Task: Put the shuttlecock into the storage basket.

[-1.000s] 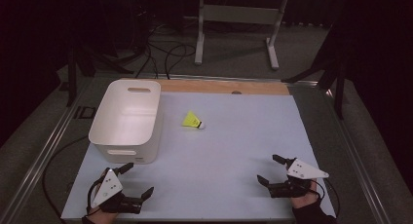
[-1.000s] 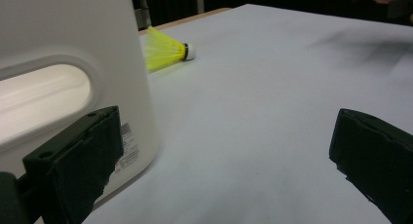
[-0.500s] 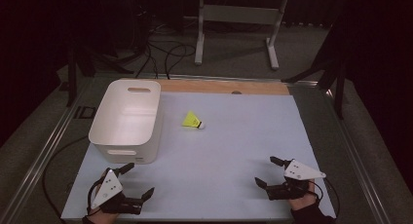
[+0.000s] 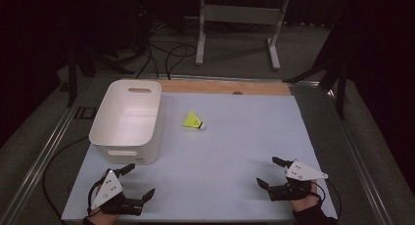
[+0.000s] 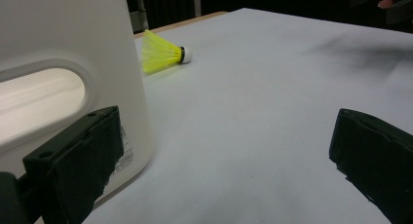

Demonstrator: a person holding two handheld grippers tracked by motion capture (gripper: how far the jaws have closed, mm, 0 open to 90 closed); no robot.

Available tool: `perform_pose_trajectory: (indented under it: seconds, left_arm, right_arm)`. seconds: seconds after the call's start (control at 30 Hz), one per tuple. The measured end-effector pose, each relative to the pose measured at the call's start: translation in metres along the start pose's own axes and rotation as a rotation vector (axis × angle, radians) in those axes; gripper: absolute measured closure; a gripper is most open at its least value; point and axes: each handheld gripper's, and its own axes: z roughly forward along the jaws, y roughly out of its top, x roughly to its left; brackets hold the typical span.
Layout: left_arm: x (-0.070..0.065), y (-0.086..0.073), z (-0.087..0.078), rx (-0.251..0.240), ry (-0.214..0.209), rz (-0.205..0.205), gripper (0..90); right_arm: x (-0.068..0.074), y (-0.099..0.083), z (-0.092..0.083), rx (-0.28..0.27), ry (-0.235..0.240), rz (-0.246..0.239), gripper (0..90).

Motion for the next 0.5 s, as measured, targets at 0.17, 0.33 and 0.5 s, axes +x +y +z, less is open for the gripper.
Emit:
perform_pose_trajectory:
  seconds: [0.17,0.33,0.5]
  left_arm:
    - [0.000,0.000,0.000,-0.003,0.000,0.003,0.0]
    - [0.000,0.000,0.000,-0.004,0.000,0.001,0.0]
    - [-0.001,0.001,0.000,-0.003,-0.006,0.005,0.0]
  right_arm:
    - [0.002,0.004,0.000,0.007,0.000,-0.006,8.2]
    - [0.000,0.014,-0.003,0.020,-0.019,0.025,8.3]
    - [-0.005,0.027,-0.007,0.012,-0.027,0.043,8.3]
